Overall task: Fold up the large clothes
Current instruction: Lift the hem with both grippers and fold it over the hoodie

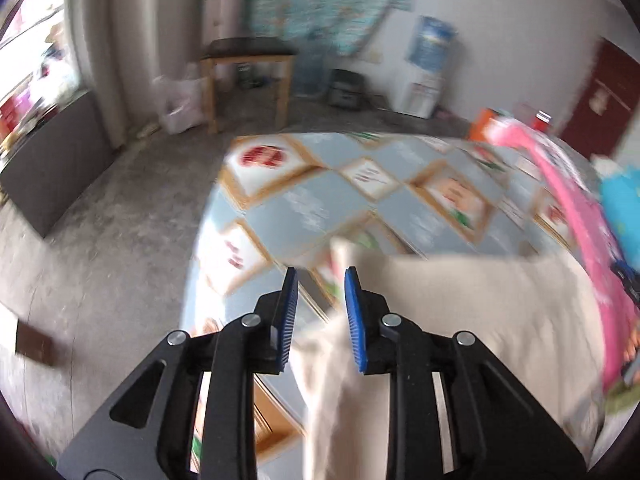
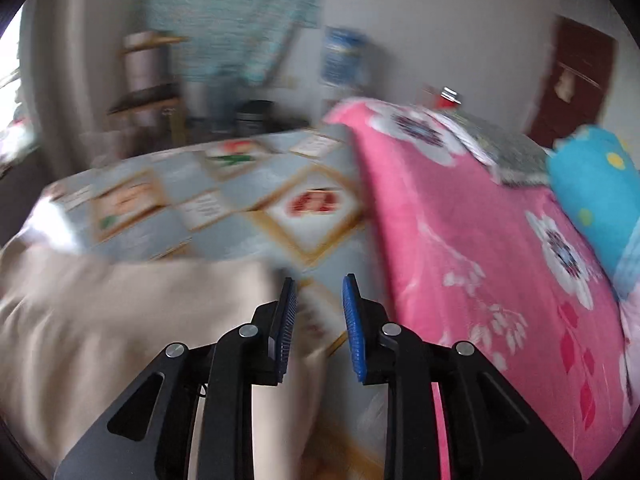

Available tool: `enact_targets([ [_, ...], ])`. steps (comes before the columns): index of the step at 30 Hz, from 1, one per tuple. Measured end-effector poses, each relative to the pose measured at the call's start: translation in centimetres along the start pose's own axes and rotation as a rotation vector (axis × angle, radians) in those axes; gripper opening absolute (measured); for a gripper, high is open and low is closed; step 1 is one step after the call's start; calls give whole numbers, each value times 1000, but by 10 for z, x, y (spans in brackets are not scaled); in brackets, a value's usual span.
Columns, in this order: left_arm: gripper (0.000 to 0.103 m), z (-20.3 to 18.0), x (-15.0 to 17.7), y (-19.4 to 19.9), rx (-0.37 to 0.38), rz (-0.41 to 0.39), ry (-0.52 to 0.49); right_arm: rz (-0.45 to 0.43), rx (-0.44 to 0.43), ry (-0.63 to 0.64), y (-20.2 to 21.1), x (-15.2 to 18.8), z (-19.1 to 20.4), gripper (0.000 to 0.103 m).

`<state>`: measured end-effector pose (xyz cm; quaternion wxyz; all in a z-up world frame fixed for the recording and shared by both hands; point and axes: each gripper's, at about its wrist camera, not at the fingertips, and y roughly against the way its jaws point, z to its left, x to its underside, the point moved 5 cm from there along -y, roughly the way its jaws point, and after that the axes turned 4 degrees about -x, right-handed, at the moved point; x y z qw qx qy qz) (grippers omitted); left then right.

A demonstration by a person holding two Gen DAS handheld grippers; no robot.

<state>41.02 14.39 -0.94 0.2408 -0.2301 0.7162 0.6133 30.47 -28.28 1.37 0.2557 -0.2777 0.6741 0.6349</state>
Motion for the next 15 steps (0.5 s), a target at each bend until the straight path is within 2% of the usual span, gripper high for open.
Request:
enact_targets([
  [1, 23, -9, 12, 5, 36, 16, -32, 19, -56, 35, 5, 12, 14, 24],
  [3, 24, -19, 35, 3, 85, 69, -52, 75, -105, 67, 3, 38, 29, 24],
  [4, 24, -20, 50, -6, 75, 112, -55, 110, -111, 68, -3, 49, 30, 24],
  [6, 22, -9, 74, -25, 8, 181, -36, 225, -93, 41, -29, 79, 19, 23],
  [7, 15, 1, 84, -33, 15, 199, 9, 225, -133, -2, -34, 88, 9, 21],
  [8, 3, 11, 85, -31, 19, 168, 49, 223, -161, -45, -30, 88, 2, 20],
  [9, 2, 16, 85, -30, 29, 176, 73, 231, -155, -72, -27, 86, -2, 12],
  [11, 2, 21, 82, -22, 45, 167, 114, 186, -136, -79, -9, 67, -5, 12],
  [13, 4, 11, 70, -13, 14, 119, 45, 135, -135, -49, 1, 46, 2, 12],
  [15, 4, -4, 54, -12, 32, 93, 7, 103, -141, -33, -1, 26, 13, 12],
])
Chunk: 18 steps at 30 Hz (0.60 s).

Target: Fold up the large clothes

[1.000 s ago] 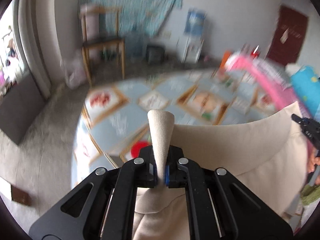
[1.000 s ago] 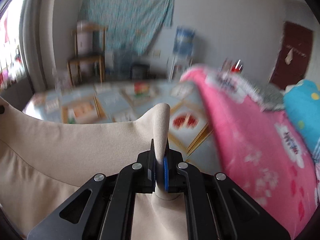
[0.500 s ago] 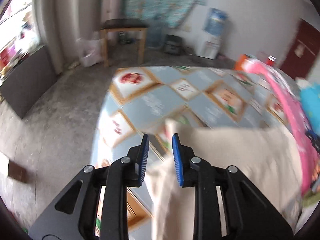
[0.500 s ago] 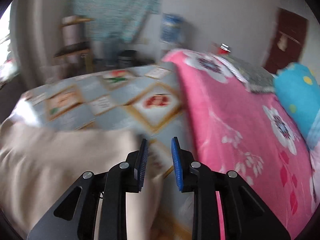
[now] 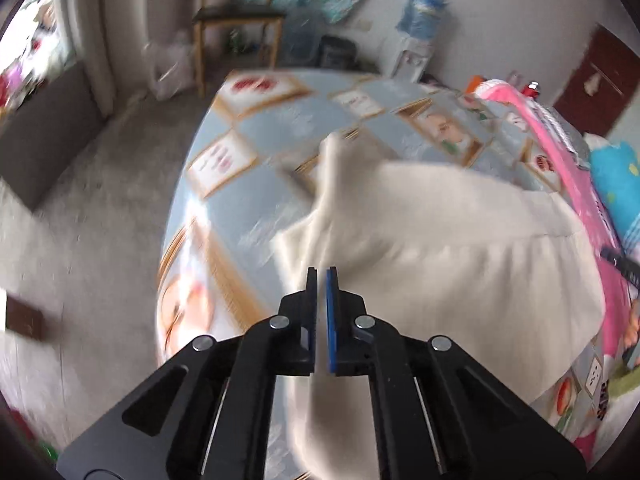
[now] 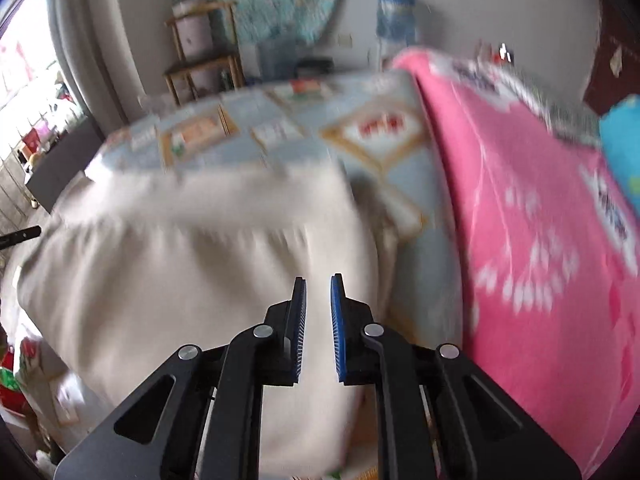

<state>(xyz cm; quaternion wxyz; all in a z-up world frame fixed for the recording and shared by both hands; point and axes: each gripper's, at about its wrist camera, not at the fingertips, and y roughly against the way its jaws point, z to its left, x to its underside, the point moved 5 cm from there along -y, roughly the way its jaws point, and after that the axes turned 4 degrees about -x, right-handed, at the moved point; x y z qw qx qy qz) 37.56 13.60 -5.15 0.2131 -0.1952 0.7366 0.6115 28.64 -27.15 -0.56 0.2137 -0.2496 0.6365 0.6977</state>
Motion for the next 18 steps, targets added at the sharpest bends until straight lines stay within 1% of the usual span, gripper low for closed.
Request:
enact_targets([
  [1, 4, -9, -9, 1, 18, -10, -15, -7, -5, 9, -4, -9, 5, 12],
  [3, 5, -33, -25, -7, 51, -21, -62, 12, -39, 5, -32, -31, 14, 12],
  [4, 5, -43, -32, -16, 38, -17, -87, 27, -34, 0, -43, -33, 16, 12],
  [5, 5, -48, -36, -23, 17, -11, -101, 47, -8, -1, -59, -40, 13, 12],
  [7, 6, -45, -43, -51, -44, 38, -94, 140, 53, -40, -94, -35, -4, 12],
  [8, 7, -32, -44, -66, -83, 69, -62, 185, 55, -79, -107, -29, -15, 9],
  [9, 8, -21, -43, -71, -96, 82, -31, 178, -6, -138, -107, -25, -26, 7],
  [10, 8, -7, -40, -73, -103, 91, 15, 171, -28, -177, -100, -24, -32, 3],
  [11, 7, 7, -38, -65, -84, 86, 64, 150, -23, -205, -84, -23, -36, 2],
  [12, 7, 14, -35, -56, -98, 71, 69, 137, 15, -193, -72, -21, -36, 3],
  [13, 7, 18, -31, -43, -117, 45, 46, 119, 41, -166, -58, -19, -32, 4],
  [14, 7, 16, -27, -26, -110, 18, 12, 88, 35, -126, -37, -15, -23, 8],
  [16, 7, 7, -15, 0, -36, -15, -23, 60, -25, -72, -14, -4, -3, 8],
  [17, 7, 0, -9, 9, -10, -21, -48, 49, -59, -16, -1, 9, 14, 9],
  [18, 8, -11, 3, 18, 17, -24, -84, 51, -79, 25, 6, 23, 25, 12],
])
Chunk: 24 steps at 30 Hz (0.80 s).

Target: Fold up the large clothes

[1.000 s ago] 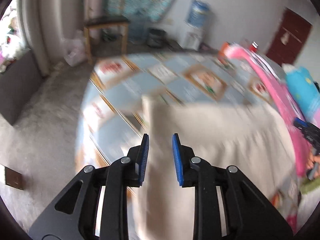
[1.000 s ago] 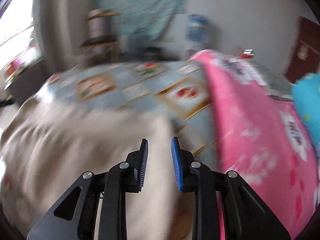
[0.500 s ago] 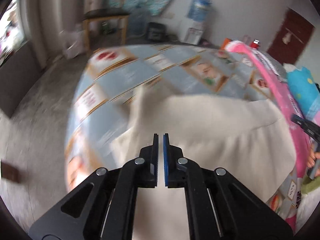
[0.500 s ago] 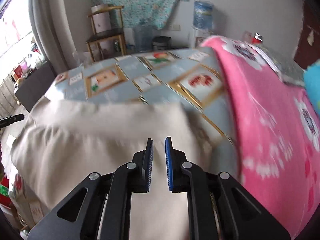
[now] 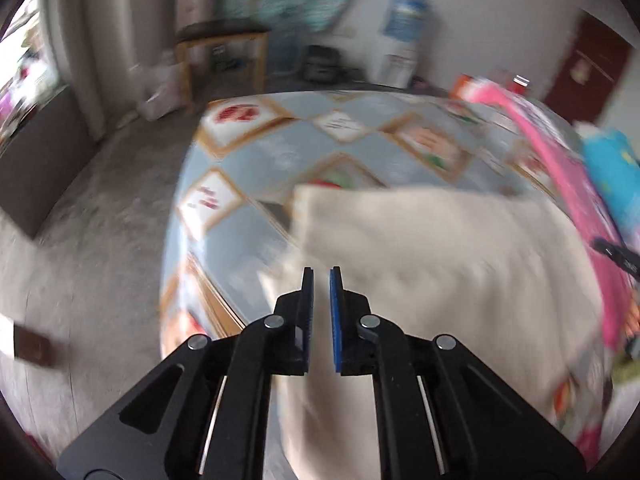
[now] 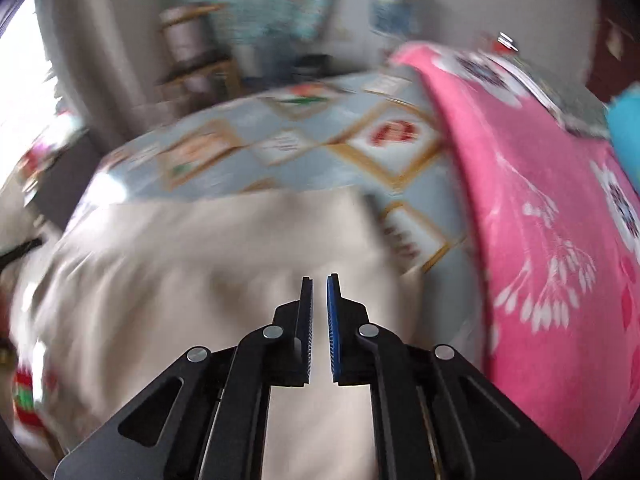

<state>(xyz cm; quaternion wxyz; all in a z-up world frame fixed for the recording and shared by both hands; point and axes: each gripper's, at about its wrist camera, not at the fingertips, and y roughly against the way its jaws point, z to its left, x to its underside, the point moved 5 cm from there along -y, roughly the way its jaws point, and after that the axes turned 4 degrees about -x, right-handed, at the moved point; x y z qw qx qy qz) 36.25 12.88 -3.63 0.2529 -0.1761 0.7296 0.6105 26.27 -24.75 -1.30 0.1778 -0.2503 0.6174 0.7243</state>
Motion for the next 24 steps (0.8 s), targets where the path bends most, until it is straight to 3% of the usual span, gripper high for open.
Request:
enact_targets([
  [2, 8, -16, 26, 6, 43, 17, -34, 35, -3, 54, -2, 29, 13, 18],
  [5, 9, -5, 65, -22, -30, 116, -23, 119, 36, 15, -21, 66, -4, 20],
  [7, 8, 10, 71, -16, -36, 81, 13, 101, -18, -104, -10, 68, -17, 20],
  [8, 7, 16, 68, -10, -90, 78, 15, 81, 31, -111, 2, 62, -17, 19],
  [10, 7, 14, 60, 6, -91, 19, 3, 22, 64, -55, 21, 54, -2, 23],
  [13, 7, -16, 55, 25, -75, -41, -70, -48, -35, -29, 35, 48, 37, 23],
  [16, 7, -73, 64, 31, 56, -52, -146, -82, -144, 27, 28, 53, 93, 23],
  [18, 8, -116, 83, 21, 110, -16, -221, -51, -193, 60, 11, 64, 126, 23],
  [19, 10, -131, 94, 12, 94, 5, -259, -27, -211, 68, 0, 71, 137, 23],
  [21, 9, -144, 113, -4, 22, 10, -314, 29, -154, 110, -25, 90, 150, 22],
  [22, 9, -145, 116, 0, 11, -33, -328, 5, -147, 107, -24, 93, 153, 22],
  [24, 9, -144, 114, 3, 18, -16, -307, 12, -149, 65, -14, 89, 154, 19],
])
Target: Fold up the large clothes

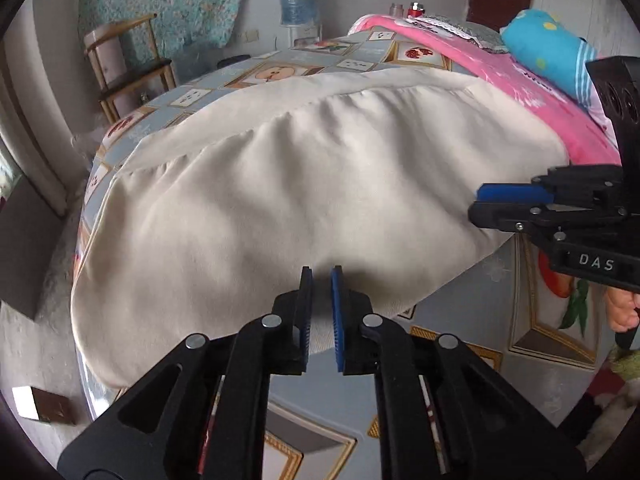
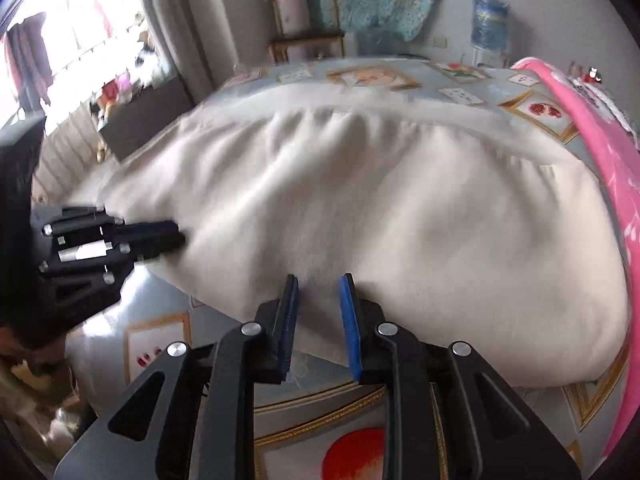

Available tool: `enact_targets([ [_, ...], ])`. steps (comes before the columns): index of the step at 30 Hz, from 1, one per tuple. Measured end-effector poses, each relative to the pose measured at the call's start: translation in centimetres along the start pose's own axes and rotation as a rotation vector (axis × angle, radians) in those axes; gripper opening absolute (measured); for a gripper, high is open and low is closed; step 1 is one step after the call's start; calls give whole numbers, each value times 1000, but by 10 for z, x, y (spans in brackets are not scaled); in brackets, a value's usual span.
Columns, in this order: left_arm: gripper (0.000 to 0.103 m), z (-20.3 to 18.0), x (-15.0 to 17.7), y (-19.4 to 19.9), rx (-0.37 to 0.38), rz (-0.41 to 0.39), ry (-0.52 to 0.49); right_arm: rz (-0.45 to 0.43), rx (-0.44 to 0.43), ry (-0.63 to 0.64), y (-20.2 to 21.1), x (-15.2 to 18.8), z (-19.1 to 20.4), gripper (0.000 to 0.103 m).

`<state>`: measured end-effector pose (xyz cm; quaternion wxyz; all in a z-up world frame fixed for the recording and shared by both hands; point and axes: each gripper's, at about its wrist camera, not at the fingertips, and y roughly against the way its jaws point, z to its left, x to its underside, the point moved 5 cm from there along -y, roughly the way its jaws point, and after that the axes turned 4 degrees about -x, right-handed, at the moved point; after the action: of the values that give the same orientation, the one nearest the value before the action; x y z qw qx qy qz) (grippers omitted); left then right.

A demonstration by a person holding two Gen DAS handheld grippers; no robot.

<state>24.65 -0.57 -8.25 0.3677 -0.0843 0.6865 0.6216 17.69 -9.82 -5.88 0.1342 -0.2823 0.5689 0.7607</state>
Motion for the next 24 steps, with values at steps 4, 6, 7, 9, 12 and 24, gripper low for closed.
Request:
enact_targets([
  [4, 9, -1, -26, 11, 42, -71, -3, -75, 5, 51, 11, -29, 15, 18],
  [6, 10, -4, -49, 2, 74, -91, 22, -107, 11, 45, 6, -46, 22, 18],
  [7, 11, 0, -51, -4, 68, -86, 36, -111, 22, 29, -1, -55, 19, 18],
  [9, 11, 9, -59, -31, 21, -45, 66, -76, 69, 9, -30, -69, 2, 18],
  [12, 11, 21, -52, -48, 41, 4, 109, 26, 71, -4, -57, -65, -14, 18],
  [24, 13, 93, 10, 0, 35, -40, 284, -27, 168, -156, 14, -4, -74, 17],
])
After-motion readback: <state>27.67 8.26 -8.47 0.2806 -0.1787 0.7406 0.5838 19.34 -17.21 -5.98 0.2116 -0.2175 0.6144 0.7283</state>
